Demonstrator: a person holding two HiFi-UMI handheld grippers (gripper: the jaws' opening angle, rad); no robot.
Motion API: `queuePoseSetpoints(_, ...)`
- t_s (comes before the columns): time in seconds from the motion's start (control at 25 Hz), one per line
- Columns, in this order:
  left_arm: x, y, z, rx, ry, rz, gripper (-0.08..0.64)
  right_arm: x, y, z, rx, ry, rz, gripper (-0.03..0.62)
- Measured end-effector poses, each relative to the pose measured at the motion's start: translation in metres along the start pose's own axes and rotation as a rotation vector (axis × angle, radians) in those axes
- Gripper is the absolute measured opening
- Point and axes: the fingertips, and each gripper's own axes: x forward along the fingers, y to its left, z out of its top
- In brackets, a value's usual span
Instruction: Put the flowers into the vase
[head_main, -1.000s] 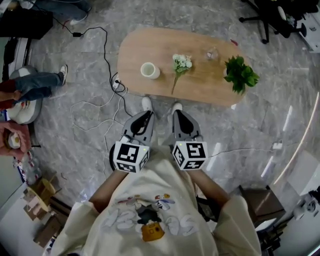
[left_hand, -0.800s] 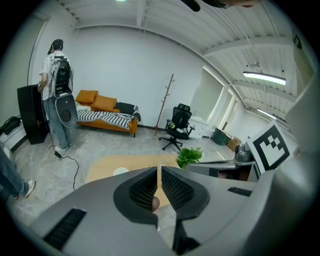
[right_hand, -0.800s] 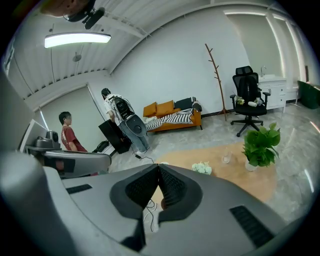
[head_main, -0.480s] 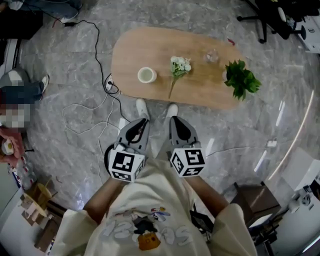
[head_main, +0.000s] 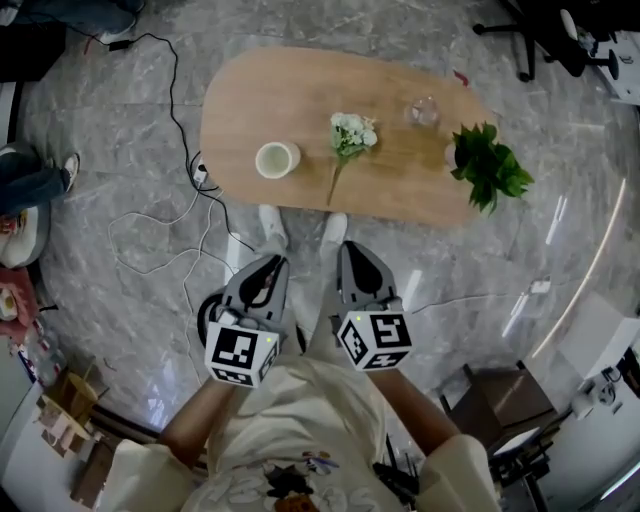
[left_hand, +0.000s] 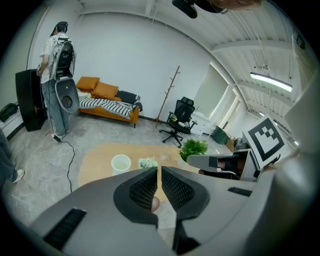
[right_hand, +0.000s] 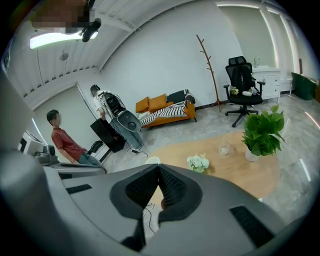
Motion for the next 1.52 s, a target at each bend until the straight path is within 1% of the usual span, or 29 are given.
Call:
queuePoseSetpoints(0.24, 0.034, 0.017, -0.014, -0.029, 0.010, 0.026, 0.034, 0.029, -0.026, -0.019, -0.010, 0.049, 0.006, 0.006)
queuePoseSetpoints(0.48, 0.073, 0.023, -0.031, -0.052, 0.032, 0.040, 0.034, 0.055, -0.049, -0.042, 0.010, 0.089, 0.015, 0.006)
queuePoseSetpoints(0.6, 0.089, 0.027, -0.042, -0.058, 0.051, 0.040, 0.034, 0.068, -0.056, -0.050, 0.006, 0.087, 0.027, 0.006)
queuePoseSetpoints(0.8, 0.109, 0.035, -0.053, -0.040, 0.064, 0.054, 0.034, 0.090, -0.068, -0.065, 0.016, 0.092, 0.043, 0.006)
queuePoseSetpoints(1.0, 0.125, 0.044, -0.062, -0.068, 0.059, 0.075, 0.034, 0.112, -0.074, -0.075, 0.034, 0.107, 0.043, 0.006)
queuePoseSetpoints(1.24, 0.146, 0.046, -0.076, -0.097, 0.055, 0.086, 0.034, 0.134, -0.080, -0.081, 0.037, 0.110, 0.039, 0.006)
queuePoseSetpoints(1.36, 0.156, 0.047, -0.080, -0.103, 0.050, 0.082, 0.034, 0.142, -0.088, -0.087, 0.041, 0.119, 0.022, 0.006)
queuePoseSetpoints(1.52, 0.169, 0.052, -0.088, -0.116, 0.050, 0.093, 0.034, 0.155, -0.102, -0.095, 0.069, 0.127, -0.005, 0.006)
